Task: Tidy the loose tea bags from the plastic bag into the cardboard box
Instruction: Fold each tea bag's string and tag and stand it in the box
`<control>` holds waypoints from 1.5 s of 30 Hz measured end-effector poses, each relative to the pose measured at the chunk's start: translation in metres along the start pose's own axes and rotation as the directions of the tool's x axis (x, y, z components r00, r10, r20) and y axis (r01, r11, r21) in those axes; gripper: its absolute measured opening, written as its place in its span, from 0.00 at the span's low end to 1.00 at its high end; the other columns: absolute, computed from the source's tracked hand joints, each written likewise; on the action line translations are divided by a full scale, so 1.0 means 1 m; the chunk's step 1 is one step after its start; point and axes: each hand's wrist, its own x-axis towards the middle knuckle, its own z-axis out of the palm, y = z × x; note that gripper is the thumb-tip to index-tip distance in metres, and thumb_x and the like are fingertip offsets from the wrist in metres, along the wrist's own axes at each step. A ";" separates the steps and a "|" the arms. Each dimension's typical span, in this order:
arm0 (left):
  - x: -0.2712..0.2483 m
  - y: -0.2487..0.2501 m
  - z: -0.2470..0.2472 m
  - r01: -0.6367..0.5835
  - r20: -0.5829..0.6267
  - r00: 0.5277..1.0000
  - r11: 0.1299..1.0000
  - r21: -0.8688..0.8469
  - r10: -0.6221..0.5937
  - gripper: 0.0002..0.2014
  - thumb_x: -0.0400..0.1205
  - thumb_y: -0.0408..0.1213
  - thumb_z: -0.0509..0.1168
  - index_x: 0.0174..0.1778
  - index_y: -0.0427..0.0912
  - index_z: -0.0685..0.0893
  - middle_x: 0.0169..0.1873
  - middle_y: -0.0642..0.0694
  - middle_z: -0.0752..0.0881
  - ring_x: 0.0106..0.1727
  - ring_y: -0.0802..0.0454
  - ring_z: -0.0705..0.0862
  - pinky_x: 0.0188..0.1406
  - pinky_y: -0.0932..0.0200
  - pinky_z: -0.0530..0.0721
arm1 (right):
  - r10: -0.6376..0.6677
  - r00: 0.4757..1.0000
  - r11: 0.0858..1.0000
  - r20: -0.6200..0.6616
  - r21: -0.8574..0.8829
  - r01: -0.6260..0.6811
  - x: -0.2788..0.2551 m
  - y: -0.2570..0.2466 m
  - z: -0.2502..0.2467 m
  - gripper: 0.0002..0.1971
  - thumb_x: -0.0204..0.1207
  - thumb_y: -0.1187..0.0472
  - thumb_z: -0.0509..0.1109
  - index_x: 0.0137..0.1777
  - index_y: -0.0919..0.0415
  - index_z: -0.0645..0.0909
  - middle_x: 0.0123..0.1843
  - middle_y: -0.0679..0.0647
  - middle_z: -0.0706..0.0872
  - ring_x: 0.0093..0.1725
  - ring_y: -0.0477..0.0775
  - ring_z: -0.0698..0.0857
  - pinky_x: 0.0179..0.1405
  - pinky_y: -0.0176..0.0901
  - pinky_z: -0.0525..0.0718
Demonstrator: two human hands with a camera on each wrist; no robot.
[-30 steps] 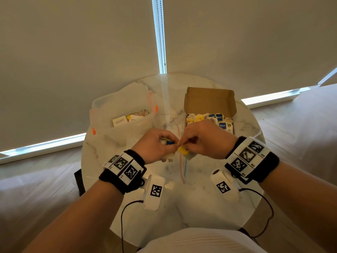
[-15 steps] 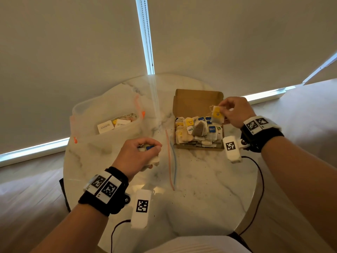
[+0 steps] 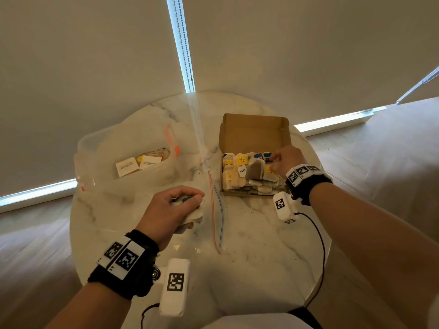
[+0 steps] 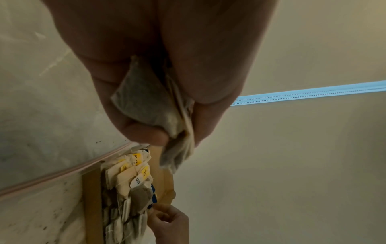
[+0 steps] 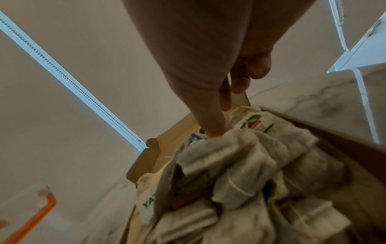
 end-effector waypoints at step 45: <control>-0.027 -0.012 -0.025 0.019 -0.130 0.991 0.999 -0.041 -0.024 0.07 0.80 0.44 0.73 0.41 0.45 0.89 0.38 0.44 0.84 0.29 0.51 0.79 0.18 0.63 0.73 | -0.640 0.721 0.446 -0.265 0.636 0.630 -0.180 -0.110 -0.076 0.06 0.75 0.68 0.76 0.49 0.59 0.90 0.44 0.52 0.92 0.45 0.50 0.91 0.47 0.46 0.90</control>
